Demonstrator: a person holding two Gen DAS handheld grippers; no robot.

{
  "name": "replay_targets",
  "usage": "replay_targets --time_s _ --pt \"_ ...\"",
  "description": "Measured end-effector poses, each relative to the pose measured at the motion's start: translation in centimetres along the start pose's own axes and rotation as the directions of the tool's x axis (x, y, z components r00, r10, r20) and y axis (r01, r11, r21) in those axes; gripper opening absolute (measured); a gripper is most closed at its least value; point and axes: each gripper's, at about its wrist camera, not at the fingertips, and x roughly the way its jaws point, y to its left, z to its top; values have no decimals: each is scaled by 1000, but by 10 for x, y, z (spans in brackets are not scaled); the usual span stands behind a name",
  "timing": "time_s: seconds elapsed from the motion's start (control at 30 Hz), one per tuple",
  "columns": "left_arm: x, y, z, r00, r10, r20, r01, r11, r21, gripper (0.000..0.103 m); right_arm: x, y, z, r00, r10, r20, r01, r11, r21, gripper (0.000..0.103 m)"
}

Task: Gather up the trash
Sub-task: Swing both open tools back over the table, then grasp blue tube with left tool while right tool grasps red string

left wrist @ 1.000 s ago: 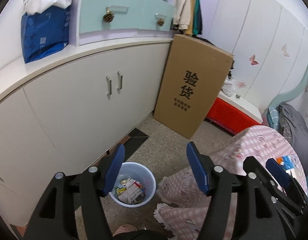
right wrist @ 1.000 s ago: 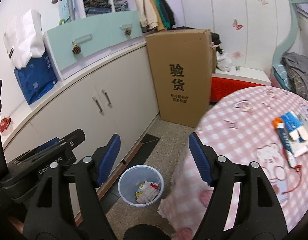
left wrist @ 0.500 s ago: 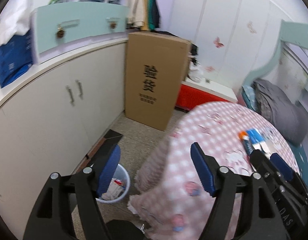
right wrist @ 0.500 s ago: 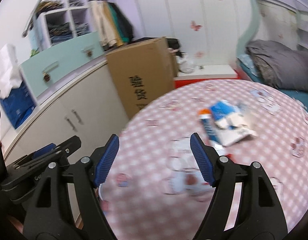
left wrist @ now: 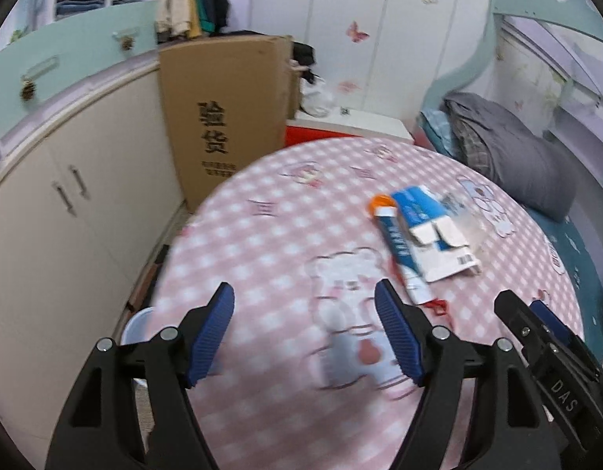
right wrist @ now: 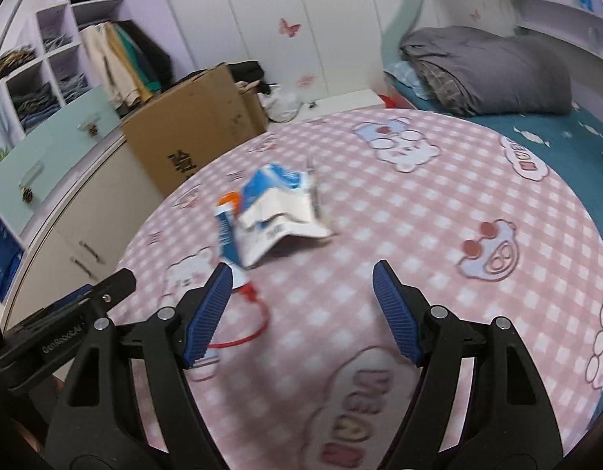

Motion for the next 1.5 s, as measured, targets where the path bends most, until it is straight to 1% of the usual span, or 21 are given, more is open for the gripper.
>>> replay_targets --time_s 0.2,0.33,0.4,0.47,0.53,0.6,0.63,0.67,0.7,0.77,0.8,0.93,1.17,1.27,1.33,1.37,1.5 --pt "33 -35 8 998 -39 -47 41 999 36 73 14 -22 10 1000 -10 -6 10 1000 29 73" --pt "53 -49 14 996 -53 -72 57 997 52 72 23 -29 17 1000 -6 -12 7 999 39 73" --pt "59 -56 17 995 -65 -76 70 996 63 70 29 -32 21 1000 1 -20 0 999 46 73" --pt "67 -63 20 995 -59 -75 65 994 88 68 32 -32 23 1000 6 -22 -5 999 46 73" --pt "75 -68 22 996 -41 -80 50 993 107 61 35 -30 26 1000 9 -24 -8 999 39 73" --pt "85 -70 23 993 -43 -107 55 992 110 51 37 -28 26 999 14 -30 -13 999 33 73" --pt "87 -70 22 993 -42 -111 55 992 111 47 38 -26 25 999 17 -33 -16 999 30 73" --pt "86 -70 22 995 -33 -98 45 992 120 37 39 -25 25 999 18 -36 -17 1000 26 73" --pt "87 -70 22 995 -34 -96 46 990 133 20 40 -22 25 999 19 -37 -18 1000 22 73" --pt "86 -67 22 993 -51 -103 64 990 128 15 40 -19 24 999 21 -44 -20 1000 15 73" --pt "82 -64 22 993 -64 -99 75 990 119 15 40 -16 23 999 25 -48 -25 1000 10 73" --pt "66 -52 20 995 -76 -67 82 991 104 14 39 -1 17 995 50 -87 -53 998 -40 73" --pt "41 -19 11 998 -49 -31 52 995 84 14 48 37 -1 978 100 -185 -127 981 -144 73" --pt "33 3 5 999 -41 -30 43 997 62 14 56 58 -8 971 96 -221 -140 971 -193 73" --pt "31 13 2 999 -39 -32 40 998 50 14 61 75 -12 972 62 -226 -119 960 -252 73" --pt "30 16 1 999 -38 -34 40 998 46 14 62 80 -15 972 58 -228 -119 957 -265 73" --pt "26 34 -1 998 -54 -32 55 998 23 14 63 99 -21 965 78 -250 -154 942 -299 73"
